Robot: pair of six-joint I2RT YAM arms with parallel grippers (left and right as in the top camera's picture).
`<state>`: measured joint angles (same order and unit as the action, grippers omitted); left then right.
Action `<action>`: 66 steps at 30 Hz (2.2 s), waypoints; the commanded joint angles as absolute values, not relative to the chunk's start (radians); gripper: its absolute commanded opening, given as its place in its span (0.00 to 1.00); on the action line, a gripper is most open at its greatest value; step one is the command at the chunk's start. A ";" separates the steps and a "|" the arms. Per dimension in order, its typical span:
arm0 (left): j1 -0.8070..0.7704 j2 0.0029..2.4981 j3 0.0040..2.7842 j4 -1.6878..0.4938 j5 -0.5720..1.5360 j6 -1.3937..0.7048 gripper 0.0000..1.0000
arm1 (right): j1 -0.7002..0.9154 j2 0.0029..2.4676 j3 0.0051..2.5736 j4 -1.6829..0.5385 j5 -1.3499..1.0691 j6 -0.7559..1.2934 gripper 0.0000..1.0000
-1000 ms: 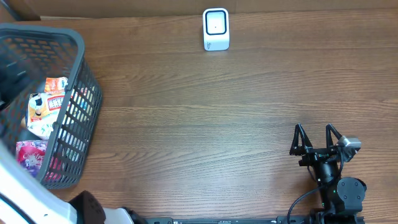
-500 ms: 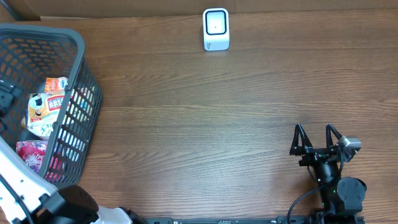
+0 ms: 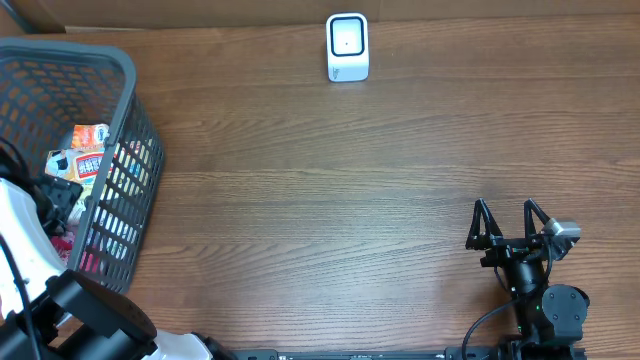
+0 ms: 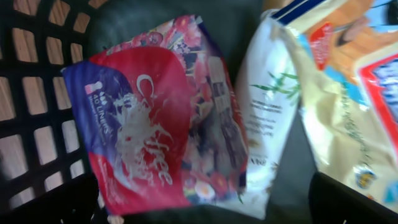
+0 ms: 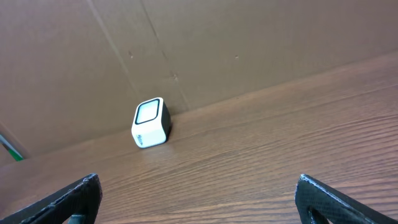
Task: Scan the item barcode
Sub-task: 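Reach the left gripper into the basket and grasp the purple pad pack, then lift the purple pack out and set it on the table center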
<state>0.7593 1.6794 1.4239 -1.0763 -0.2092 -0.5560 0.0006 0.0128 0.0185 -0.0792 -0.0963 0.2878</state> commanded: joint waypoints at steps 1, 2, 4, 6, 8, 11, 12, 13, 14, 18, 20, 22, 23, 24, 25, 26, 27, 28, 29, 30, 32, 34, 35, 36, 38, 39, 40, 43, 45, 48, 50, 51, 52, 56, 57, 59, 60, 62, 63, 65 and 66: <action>0.759 1.675 1.343 -1.006 -0.247 -0.591 1.00 | 0.005 0.005 0.008 -0.075 -0.087 0.287 1.00; 0.759 1.676 1.324 -0.982 -0.247 -0.591 1.00 | 0.005 0.005 0.008 -0.075 -0.087 0.287 1.00; 0.759 1.680 1.290 -0.939 -0.247 -0.591 1.00 | 0.005 0.005 0.008 -0.075 -0.087 0.287 1.00; 0.759 1.682 1.265 -0.910 -0.247 -0.591 1.00 | 0.005 0.005 0.008 -0.075 -0.087 0.287 1.00; 0.759 1.683 1.243 -0.880 -0.247 -0.591 1.00 | 0.005 0.005 0.008 -0.075 -0.087 0.287 1.00; 0.759 1.693 1.209 -0.836 -0.247 -0.591 1.00 | 0.005 0.005 0.008 -0.075 -0.087 0.287 1.00; 0.759 1.701 1.204 -0.828 -0.247 -0.591 1.00 | 0.005 0.005 0.008 -0.075 -0.087 0.287 1.00; 0.759 1.713 1.202 -0.825 -0.247 -0.591 1.00 | 0.005 0.005 0.008 -0.075 -0.087 0.287 1.00; 0.759 1.729 1.201 -0.822 -0.246 -0.591 0.98 | 0.005 0.005 0.008 -0.075 -0.087 0.287 1.00; 0.759 1.796 1.201 -0.828 -0.243 -0.591 0.43 | 0.005 0.005 0.008 -0.075 -0.087 0.287 1.00; 0.759 1.822 1.201 -0.837 -0.238 -0.592 0.06 | 0.005 0.005 0.008 -0.075 -0.087 0.287 1.00; 0.759 1.827 1.202 -0.842 -0.235 -0.592 0.04 | 0.005 0.005 0.008 -0.075 -0.087 0.287 1.00; 0.759 1.823 1.206 -0.849 -0.234 -0.593 0.04 | 0.005 0.005 0.008 -0.075 -0.087 0.287 1.00; 0.759 1.816 1.216 -0.862 -0.233 -0.600 0.04 | 0.005 0.005 0.008 -0.075 -0.087 0.287 1.00; 0.759 1.807 1.234 -0.881 -0.229 -0.604 0.04 | 0.005 0.005 0.008 -0.075 -0.087 0.287 1.00; 0.759 1.798 1.253 -0.902 -0.222 -0.607 0.04 | 0.005 0.005 0.008 -0.075 -0.087 0.287 1.00; 0.759 1.782 1.285 -0.933 -0.208 -0.606 0.04 | 0.005 0.005 0.008 -0.075 -0.087 0.287 1.00; 0.759 1.763 1.331 -0.973 -0.195 -0.606 0.04 | 0.005 0.005 0.008 -0.075 -0.087 0.287 1.00; 0.759 1.748 1.365 -1.002 -0.188 -0.606 0.04 | 0.005 0.005 0.008 -0.075 -0.087 0.287 1.00; 0.759 1.730 1.415 -1.045 -0.185 -0.606 0.05 | 0.005 0.005 0.008 -0.075 -0.087 0.287 1.00; 0.758 1.695 1.506 -1.119 -0.182 -0.606 0.04 | 0.005 0.005 0.008 -0.075 -0.087 0.287 1.00; 0.758 1.657 1.605 -1.188 -0.183 -0.606 0.04 | 0.005 0.005 0.008 -0.075 -0.087 0.287 1.00; 0.759 1.638 1.655 -1.219 -0.182 -0.606 0.04 | 0.005 0.005 0.008 -0.075 -0.087 0.287 1.00; 0.759 1.619 1.705 -1.249 -0.179 -0.605 0.04 | 0.005 0.005 0.008 -0.075 -0.087 0.287 1.00; 0.758 1.584 1.795 -1.291 -0.126 -0.575 0.04 | 0.005 0.005 0.008 -0.075 -0.087 0.287 1.00; 0.758 1.563 1.848 -1.303 -0.045 -0.535 0.04 | 0.005 0.005 0.008 -0.075 -0.087 0.287 1.00; 0.758 1.549 1.880 -1.306 0.025 -0.504 0.04 | 0.005 0.005 0.008 -0.075 -0.087 0.287 1.00; 0.758 1.501 1.963 -1.302 0.368 -0.393 0.04 | 0.005 0.005 0.008 -0.075 -0.087 0.287 1.00; 0.753 1.466 1.988 -1.284 0.733 -0.292 0.04 | 0.005 0.005 0.008 -0.075 -0.087 0.287 1.00; 0.732 1.443 1.988 -1.265 1.055 -0.207 0.04 | 0.005 0.005 0.008 -0.075 -0.087 0.287 1.00; 0.697 1.439 1.987 -1.272 1.240 -0.142 0.04 | 0.005 0.005 0.008 -0.075 -0.087 0.287 1.00; 0.672 1.439 1.984 -1.286 1.297 -0.101 0.04 | 0.005 0.005 0.008 -0.075 -0.087 0.287 1.00; 0.647 1.439 1.977 -1.302 1.324 -0.067 0.04 | 0.005 0.005 0.008 -0.075 -0.087 0.287 1.00; 0.487 1.439 1.884 -1.372 1.407 0.116 0.04 | 0.005 0.005 0.008 -0.075 -0.087 0.287 1.00; 0.445 1.440 1.852 -1.380 1.432 0.165 0.04 | 0.005 0.005 0.008 -0.075 -0.087 0.287 1.00; 0.353 1.440 1.772 -1.382 1.449 0.252 0.04 | 0.005 0.005 0.008 -0.075 -0.087 0.287 1.00; 0.308 1.440 1.728 -1.380 1.449 0.290 0.04 | 0.005 0.005 0.008 -0.075 -0.087 0.287 1.00; 0.230 1.442 1.635 -1.372 1.450 0.352 0.05 | 0.005 0.005 0.008 -0.075 -0.087 0.287 1.00; 0.192 1.444 1.581 -1.357 1.454 0.380 0.04 | 0.005 0.005 0.008 -0.075 -0.087 0.287 1.00; 0.140 1.450 1.486 -1.315 1.464 0.414 0.05 | 0.005 0.005 0.008 -0.075 -0.087 0.287 1.00; 0.118 1.454 1.431 -1.283 1.468 0.420 0.04 | 0.005 0.005 0.008 -0.075 -0.087 0.287 1.00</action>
<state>0.1684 1.4452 1.5330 -1.3170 1.3911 0.2756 0.0006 0.0128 0.0181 -0.0795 -0.0959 0.2874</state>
